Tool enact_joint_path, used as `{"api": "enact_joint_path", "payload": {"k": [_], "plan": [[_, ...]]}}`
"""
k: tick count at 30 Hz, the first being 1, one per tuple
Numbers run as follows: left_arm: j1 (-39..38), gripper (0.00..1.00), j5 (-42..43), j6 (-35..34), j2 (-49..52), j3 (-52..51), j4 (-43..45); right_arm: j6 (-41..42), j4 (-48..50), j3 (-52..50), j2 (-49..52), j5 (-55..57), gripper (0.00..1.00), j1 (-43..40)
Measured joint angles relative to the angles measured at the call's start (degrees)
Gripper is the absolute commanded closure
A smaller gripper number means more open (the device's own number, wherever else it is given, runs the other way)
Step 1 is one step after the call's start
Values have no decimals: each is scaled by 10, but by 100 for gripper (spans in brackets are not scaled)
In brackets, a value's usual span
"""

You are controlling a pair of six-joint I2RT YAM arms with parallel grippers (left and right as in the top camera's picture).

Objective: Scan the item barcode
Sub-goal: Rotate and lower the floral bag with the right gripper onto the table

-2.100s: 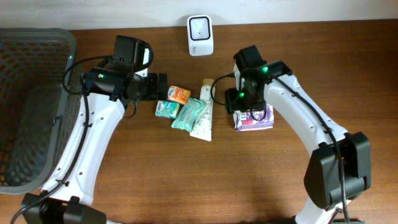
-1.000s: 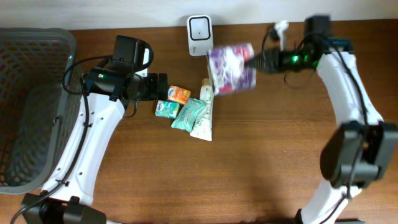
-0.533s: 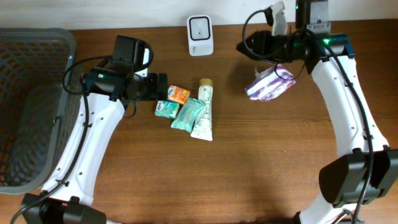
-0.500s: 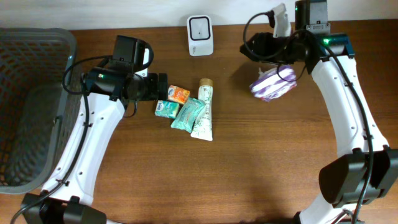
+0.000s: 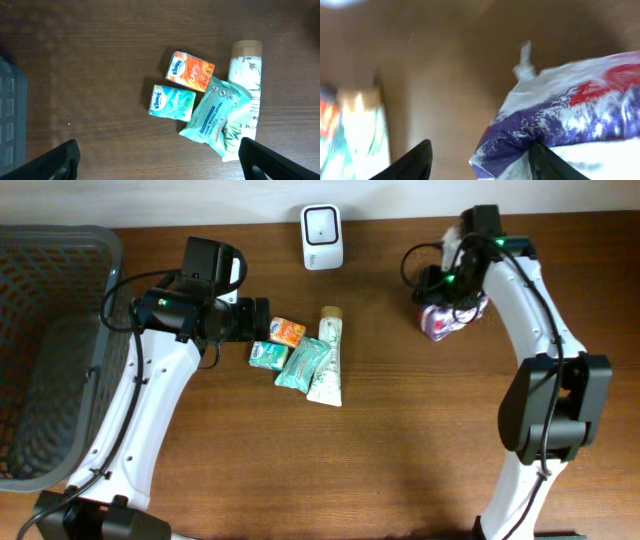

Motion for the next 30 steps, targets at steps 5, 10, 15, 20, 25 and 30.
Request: {"api": "enact_joint_path", "payload": {"k": [5, 10, 15, 20, 25, 30], "plan": [[0, 1, 0, 0, 0, 0, 0, -60, -69, 0, 0, -53, 43, 139], [0, 1, 0, 0, 0, 0, 0, -29, -78, 66, 3, -63, 43, 180], [0, 1, 0, 0, 0, 0, 0, -11, -318, 204, 2, -34, 64, 83], [0, 1, 0, 0, 0, 0, 0, -10, -392, 176, 3, 108, 53, 44], [0, 1, 0, 0, 0, 0, 0, -9, -340, 71, 4, 116, 66, 40], [0, 1, 0, 0, 0, 0, 0, 47, -326, 43, 4, 188, 39, 127]]}}
